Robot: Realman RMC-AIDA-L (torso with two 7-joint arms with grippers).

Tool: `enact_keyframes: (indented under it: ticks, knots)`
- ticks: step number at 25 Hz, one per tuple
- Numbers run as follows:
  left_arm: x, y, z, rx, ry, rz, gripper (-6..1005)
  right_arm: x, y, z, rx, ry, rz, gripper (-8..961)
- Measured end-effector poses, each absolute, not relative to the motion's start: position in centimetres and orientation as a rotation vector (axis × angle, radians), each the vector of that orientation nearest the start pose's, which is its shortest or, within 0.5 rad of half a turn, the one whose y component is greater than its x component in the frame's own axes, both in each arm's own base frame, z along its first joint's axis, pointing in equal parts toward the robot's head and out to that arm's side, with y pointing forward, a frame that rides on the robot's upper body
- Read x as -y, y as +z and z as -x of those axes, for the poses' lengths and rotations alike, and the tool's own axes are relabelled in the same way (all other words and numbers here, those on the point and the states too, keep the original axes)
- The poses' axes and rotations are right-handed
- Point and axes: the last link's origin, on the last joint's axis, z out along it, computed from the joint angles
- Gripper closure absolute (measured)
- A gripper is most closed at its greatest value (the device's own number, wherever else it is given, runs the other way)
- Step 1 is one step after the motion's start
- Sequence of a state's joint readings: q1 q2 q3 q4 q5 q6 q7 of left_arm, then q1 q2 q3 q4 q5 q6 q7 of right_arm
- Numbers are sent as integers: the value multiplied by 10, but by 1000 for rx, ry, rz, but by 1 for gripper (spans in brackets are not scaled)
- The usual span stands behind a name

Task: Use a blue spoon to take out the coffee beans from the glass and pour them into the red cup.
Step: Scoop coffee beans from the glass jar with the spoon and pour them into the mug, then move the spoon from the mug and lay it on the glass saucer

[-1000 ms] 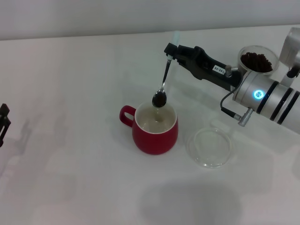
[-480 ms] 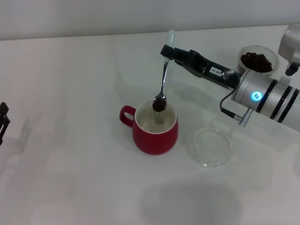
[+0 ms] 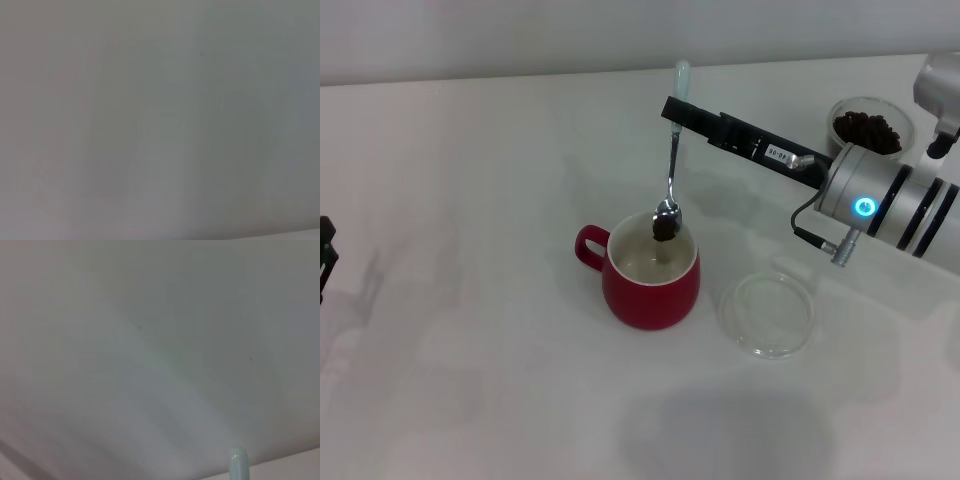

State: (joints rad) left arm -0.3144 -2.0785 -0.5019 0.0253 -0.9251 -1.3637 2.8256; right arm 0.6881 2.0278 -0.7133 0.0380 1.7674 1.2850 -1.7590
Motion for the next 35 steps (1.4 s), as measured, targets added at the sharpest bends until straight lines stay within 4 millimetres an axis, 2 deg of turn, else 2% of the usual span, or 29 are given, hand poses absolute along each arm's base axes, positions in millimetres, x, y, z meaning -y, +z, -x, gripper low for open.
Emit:
enact_keyframes:
  ticks: [16,20,28,32,35]
  knots:
    - [-265,-12,364,528,-673,1771,407,-353,-50,-252,-1066,1151,2245,817]
    - [-266,-12,364,526,-673,1771,407,-350,-49,-248,-943,1153,2281,816]
    - [-268,-13,365,534,-661,1773,406,-346,-47,-243,-833,1168,2321,816]
    - [-271,-14,365,538,-652,1778,406,-347,-46,-244,-890,1196,2297,816]
    - [-272,-14,365,539,-651,1779,407,-351,-36,-248,-1008,1269,2215,817]
